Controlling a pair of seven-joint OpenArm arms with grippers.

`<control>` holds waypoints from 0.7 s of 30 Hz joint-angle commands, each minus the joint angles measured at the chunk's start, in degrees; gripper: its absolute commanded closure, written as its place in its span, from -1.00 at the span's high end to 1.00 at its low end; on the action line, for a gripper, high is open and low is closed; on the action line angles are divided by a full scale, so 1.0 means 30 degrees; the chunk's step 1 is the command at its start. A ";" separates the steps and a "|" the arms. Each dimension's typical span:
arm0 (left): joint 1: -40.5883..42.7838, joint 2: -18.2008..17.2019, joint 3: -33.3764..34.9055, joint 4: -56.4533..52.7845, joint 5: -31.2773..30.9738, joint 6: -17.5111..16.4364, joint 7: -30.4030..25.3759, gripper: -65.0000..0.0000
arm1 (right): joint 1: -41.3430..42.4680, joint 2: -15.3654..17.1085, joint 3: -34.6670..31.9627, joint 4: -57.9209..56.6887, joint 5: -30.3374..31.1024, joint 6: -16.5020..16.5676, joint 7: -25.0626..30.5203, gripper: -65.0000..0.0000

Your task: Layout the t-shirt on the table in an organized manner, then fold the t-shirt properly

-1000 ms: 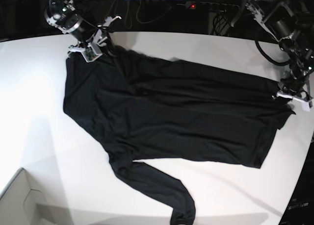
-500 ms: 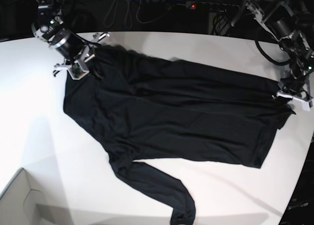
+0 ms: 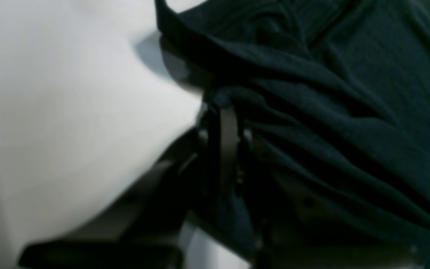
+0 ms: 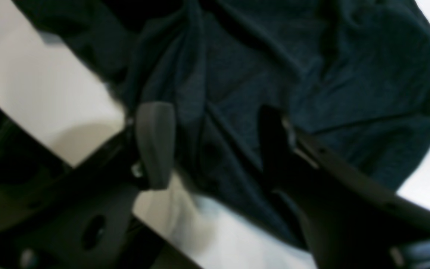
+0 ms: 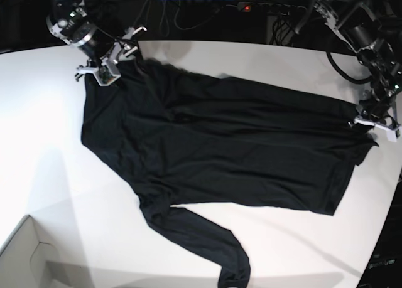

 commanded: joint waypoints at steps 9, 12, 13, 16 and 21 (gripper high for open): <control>-0.0158 -0.0300 -0.0040 0.0135 0.0313 0.0127 0.0296 -1.00 | -0.0438 0.0062 -0.0875 -0.0095 0.0368 0.0063 0.0498 0.17; -0.0158 -0.0300 -0.0040 0.0135 0.0283 0.0127 0.0296 -1.00 | -0.0350 0.0062 -0.0963 -0.0769 0.0368 0.0063 0.0498 0.17; -0.0158 -0.0300 -0.0040 0.0135 0.0283 0.0127 0.0296 -1.00 | -0.0350 0.0062 -0.0963 -0.0857 0.0368 0.0063 0.0528 0.17; -0.0158 -0.0300 -0.0040 0.0135 0.0313 0.0127 0.0296 -1.00 | -0.0350 0.0062 -0.0904 -0.0886 0.0368 0.0063 0.0528 0.09; -0.0158 -0.0300 -0.0040 0.0135 0.0313 0.0156 0.0296 -1.00 | -0.0028 0.0091 -0.0875 -0.0974 0.0368 0.0063 0.0528 -0.35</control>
